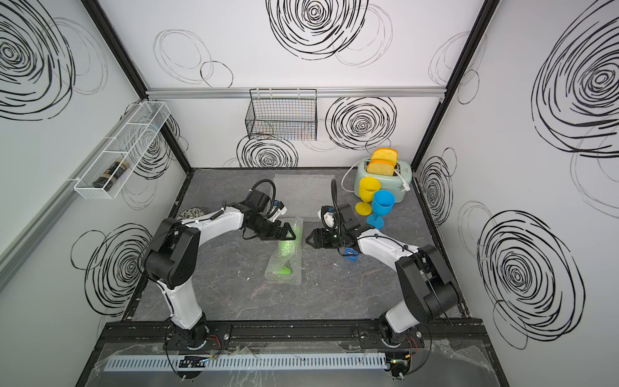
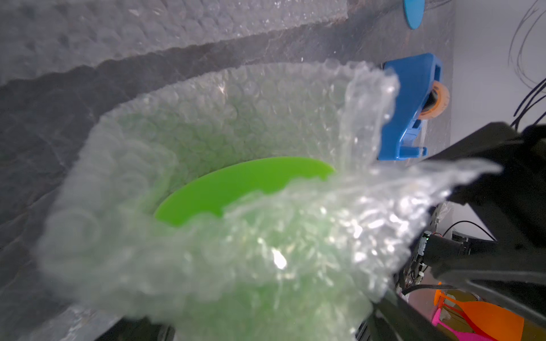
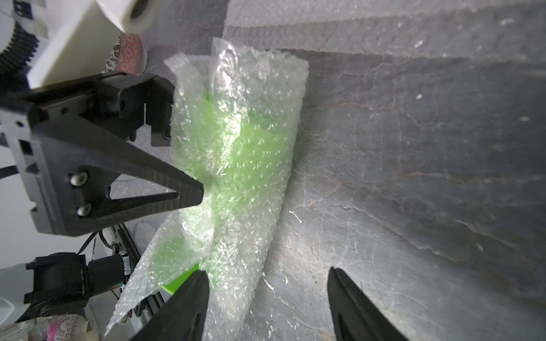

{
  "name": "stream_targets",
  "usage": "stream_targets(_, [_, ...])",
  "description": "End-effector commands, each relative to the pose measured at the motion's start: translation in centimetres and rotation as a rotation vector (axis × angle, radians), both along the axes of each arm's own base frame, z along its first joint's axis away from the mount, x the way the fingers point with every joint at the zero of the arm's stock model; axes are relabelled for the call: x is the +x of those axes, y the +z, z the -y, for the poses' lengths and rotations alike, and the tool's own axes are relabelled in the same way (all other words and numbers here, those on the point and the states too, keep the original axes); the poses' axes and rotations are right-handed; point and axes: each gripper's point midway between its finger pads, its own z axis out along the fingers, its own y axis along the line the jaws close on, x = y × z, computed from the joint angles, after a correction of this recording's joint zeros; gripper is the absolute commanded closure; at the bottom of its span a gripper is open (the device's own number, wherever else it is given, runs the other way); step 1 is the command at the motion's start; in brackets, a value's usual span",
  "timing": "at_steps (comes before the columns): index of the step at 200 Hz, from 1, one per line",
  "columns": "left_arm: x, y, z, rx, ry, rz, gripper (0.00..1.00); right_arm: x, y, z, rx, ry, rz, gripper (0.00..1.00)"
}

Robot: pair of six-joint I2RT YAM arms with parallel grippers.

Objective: Wrap wine glasses in bubble wrap
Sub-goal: Pick up the bubble wrap from the center of the board.

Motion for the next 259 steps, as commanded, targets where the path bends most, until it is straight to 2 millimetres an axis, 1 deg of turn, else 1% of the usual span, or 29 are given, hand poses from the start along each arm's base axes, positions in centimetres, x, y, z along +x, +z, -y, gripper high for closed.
stream_targets(1, [1.7, 0.6, 0.7, -0.029, 0.023, 0.014, 0.04, 0.5, -0.9, -0.9, 0.035, -0.006, -0.029, 0.34])
stream_targets(19, [2.4, -0.2, 0.7, -0.013, 0.045, -0.01, 0.03, 0.3, -1.7, -1.5, 0.033, 0.004, -0.046, 0.35])
stream_targets(36, [2.7, -1.0, 0.5, 0.011, 0.058, -0.029, 0.03, 0.1, -1.9, -1.7, 0.037, 0.013, -0.053, 0.36])
stream_targets(48, [2.8, -1.8, 0.2, 0.033, 0.069, -0.038, 0.0, 0.2, -1.8, -1.6, 0.03, 0.009, -0.046, 0.36])
stream_targets(61, [2.7, -2.7, 0.0, 0.058, 0.074, -0.057, 0.05, 0.1, -1.5, -1.4, 0.029, 0.004, -0.04, 0.36])
stream_targets(73, [2.5, -3.1, -0.2, 0.072, 0.073, -0.064, 0.09, 0.0, -1.1, -1.3, 0.028, 0.003, -0.037, 0.36])
stream_targets(104, [2.2, -2.9, -0.2, 0.064, 0.073, -0.064, 0.22, 0.1, 0.4, -0.9, 0.032, -0.005, -0.002, 0.36])
stream_targets(112, [2.1, -2.6, -0.1, 0.054, 0.071, -0.067, 0.26, 0.1, 0.8, -0.9, 0.038, -0.005, 0.003, 0.36])
stream_targets(131, [2.3, -0.5, 0.2, 0.015, 0.06, -0.024, 0.31, 0.2, 1.6, -0.7, 0.043, -0.006, 0.013, 0.36])
stream_targets(160, [2.5, 3.0, 0.3, -0.023, 0.049, 0.065, 0.32, 0.5, 3.5, 0.0, 0.056, -0.023, 0.054, 0.36])
stream_targets(173, [2.4, 5.2, 0.2, -0.052, 0.041, 0.118, 0.31, 0.7, 4.4, 0.6, 0.066, -0.036, 0.061, 0.36])
stream_targets(189, [2.2, 8.3, 0.1, -0.088, 0.029, 0.217, 0.31, 1.1, 6.1, 1.3, 0.075, -0.053, 0.098, 0.36])
stream_targets(209, [2.6, 12.2, -0.5, -0.126, 0.038, 0.4, 0.3, 1.3, 8.4, 2.3, 0.097, -0.077, 0.16, 0.36])
stream_targets(220, [3.0, 14.4, -1.2, -0.151, 0.067, 0.518, 0.31, 1.4, 9.5, 2.6, 0.115, -0.08, 0.202, 0.37])
stream_targets(224, [3.1, 15.1, -1.6, -0.153, 0.083, 0.562, 0.29, 1.4, 9.9, 2.7, 0.119, -0.078, 0.217, 0.37])
stream_targets(231, [2.9, 16.6, -1.7, -0.195, 0.086, 0.644, 0.29, 1.4, 10.4, 2.8, 0.124, -0.079, 0.238, 0.37])
stream_targets(240, [2.3, 17.8, -2.0, -0.229, 0.084, 0.754, 0.31, 1.5, 10.9, 2.9, 0.13, -0.084, 0.261, 0.37])
stream_targets(259, [1.1, 19.6, -2.9, -0.26, 0.08, 0.998, 0.33, 1.5, 11.4, 2.9, 0.148, -0.089, 0.298, 0.38])
